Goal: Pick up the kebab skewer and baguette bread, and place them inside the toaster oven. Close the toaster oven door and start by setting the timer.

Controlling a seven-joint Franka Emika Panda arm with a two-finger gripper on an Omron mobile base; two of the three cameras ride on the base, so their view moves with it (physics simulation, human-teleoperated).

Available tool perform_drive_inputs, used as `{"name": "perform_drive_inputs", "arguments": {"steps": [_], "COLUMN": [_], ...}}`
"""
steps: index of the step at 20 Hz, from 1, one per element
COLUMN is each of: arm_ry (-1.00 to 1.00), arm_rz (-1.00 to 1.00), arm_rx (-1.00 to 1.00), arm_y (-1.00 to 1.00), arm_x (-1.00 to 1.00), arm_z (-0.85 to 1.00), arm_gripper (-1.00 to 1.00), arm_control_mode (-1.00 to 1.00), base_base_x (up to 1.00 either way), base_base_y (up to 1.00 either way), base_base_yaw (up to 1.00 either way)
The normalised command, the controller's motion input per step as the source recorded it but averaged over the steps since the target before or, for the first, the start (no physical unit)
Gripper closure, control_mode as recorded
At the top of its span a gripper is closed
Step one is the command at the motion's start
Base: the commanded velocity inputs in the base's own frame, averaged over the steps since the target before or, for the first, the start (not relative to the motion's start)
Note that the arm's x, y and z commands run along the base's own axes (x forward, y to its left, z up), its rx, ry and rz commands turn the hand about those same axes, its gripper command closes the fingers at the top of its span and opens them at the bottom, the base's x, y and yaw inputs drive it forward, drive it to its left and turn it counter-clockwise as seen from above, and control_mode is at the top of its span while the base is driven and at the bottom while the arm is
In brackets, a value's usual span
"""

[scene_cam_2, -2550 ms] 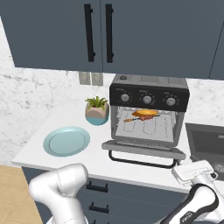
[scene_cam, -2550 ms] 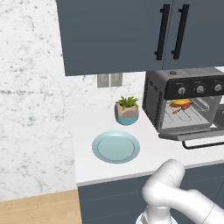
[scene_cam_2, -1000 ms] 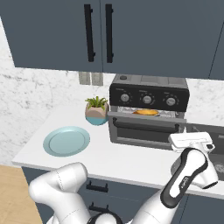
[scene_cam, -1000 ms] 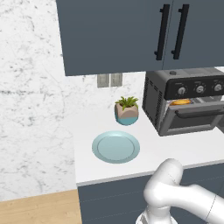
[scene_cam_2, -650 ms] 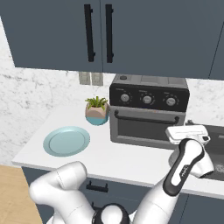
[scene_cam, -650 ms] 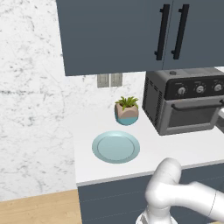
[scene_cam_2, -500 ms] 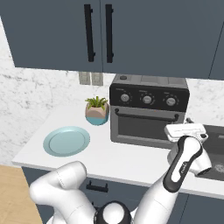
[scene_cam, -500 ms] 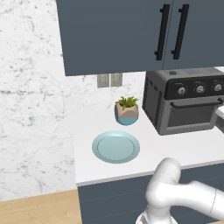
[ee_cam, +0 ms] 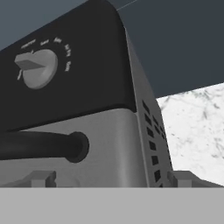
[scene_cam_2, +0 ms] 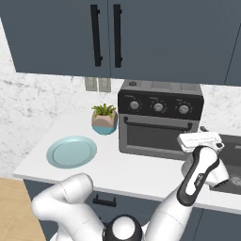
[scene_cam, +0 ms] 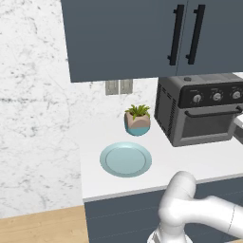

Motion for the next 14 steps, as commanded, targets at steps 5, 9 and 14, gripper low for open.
{"name": "perform_drive_inputs", "arguments": {"steps": [5,9,14], "arm_ry": [0.0,0.0,0.0], "arm_rz": [-0.01,-0.07,-0.07], "arm_rx": [0.0,0.0,0.0], "arm_y": [0.0,-0.03,-0.02], "arm_x": [-0.14,-0.39,-0.49], "arm_z": [0.03,0.13,0.13], "arm_gripper": [-1.0,-1.0,-1.0], "arm_control_mode": [-1.0,-1.0,-1.0], "base_base_x": [0.0,0.0,0.0], "base_base_y": [0.0,0.0,0.0], "base_base_yaw": [0.0,0.0,0.0]}}
